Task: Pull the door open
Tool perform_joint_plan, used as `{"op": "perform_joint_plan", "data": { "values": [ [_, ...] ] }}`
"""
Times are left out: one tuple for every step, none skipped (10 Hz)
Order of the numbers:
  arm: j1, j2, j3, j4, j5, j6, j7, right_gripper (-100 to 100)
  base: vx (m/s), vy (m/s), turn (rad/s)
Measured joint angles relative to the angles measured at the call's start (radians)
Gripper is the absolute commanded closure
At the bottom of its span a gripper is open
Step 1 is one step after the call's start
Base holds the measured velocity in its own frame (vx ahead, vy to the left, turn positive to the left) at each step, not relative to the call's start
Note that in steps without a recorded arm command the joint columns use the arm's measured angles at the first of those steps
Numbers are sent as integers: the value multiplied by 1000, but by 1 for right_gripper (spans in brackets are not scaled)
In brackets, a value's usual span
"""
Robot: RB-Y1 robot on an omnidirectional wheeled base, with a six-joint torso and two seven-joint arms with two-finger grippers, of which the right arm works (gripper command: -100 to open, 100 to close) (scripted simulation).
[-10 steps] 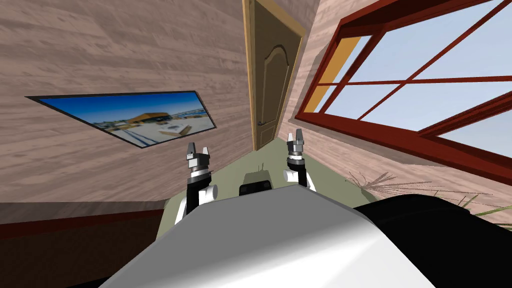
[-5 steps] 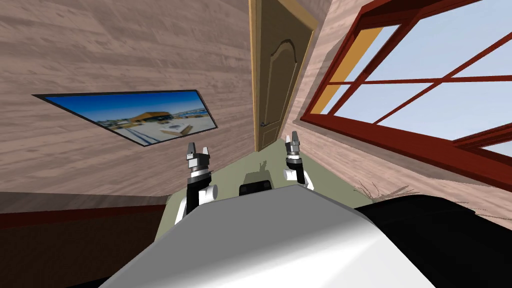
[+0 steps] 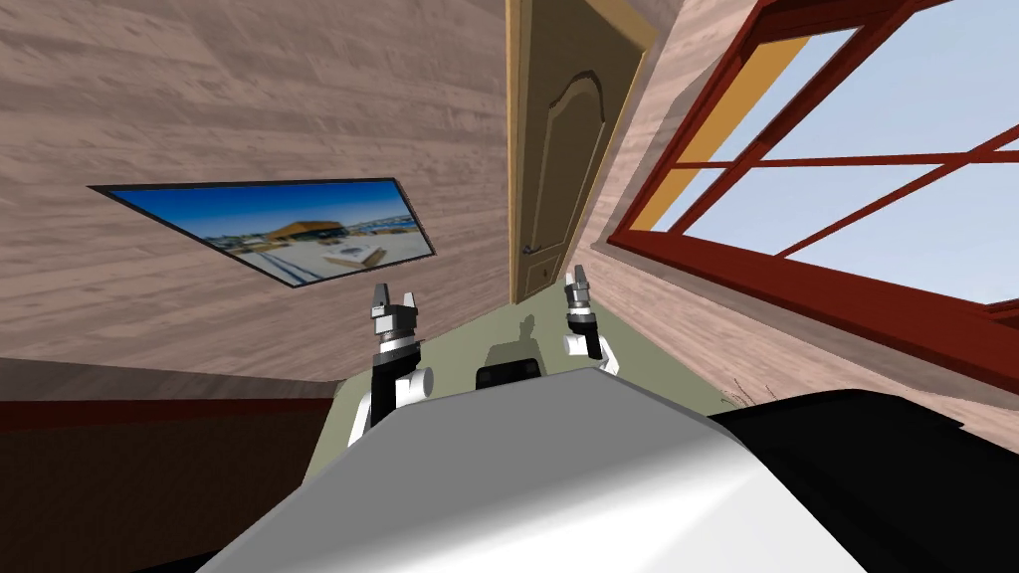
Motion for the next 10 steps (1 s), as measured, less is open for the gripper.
{"op": "perform_joint_plan", "data": {
  "values": [
    [-3, -6, -5, 18, 2, -2, -7, -100, 77, -73, 145],
    [-16, -9, -9, 42, 6, -1, -10, -100, 68, -72, 141],
    [-33, -15, -17, 79, 8, -7, -14, -100, 78, -101, 139],
    [-45, -17, -22, 110, 12, -12, -17, -100, 103, -115, 130],
    [-63, -24, -30, 149, 15, -15, -21, -100, 116, -94, 130],
    [-71, -31, -37, 173, 16, -15, -28, -100, 90, -90, 176],
    [-82, -35, -43, 206, 20, -21, -33, -100, 65, -84, 156],
    [-97, -41, -50, 233, 22, -20, -39, -100, 66, -87, 136],
    [-111, -46, -57, 260, 25, -16, -44, -100, 75, -97, 158],
    [-123, -51, -64, 285, 28, -14, -50, -100, 48, -66, 46]
  ]
}}
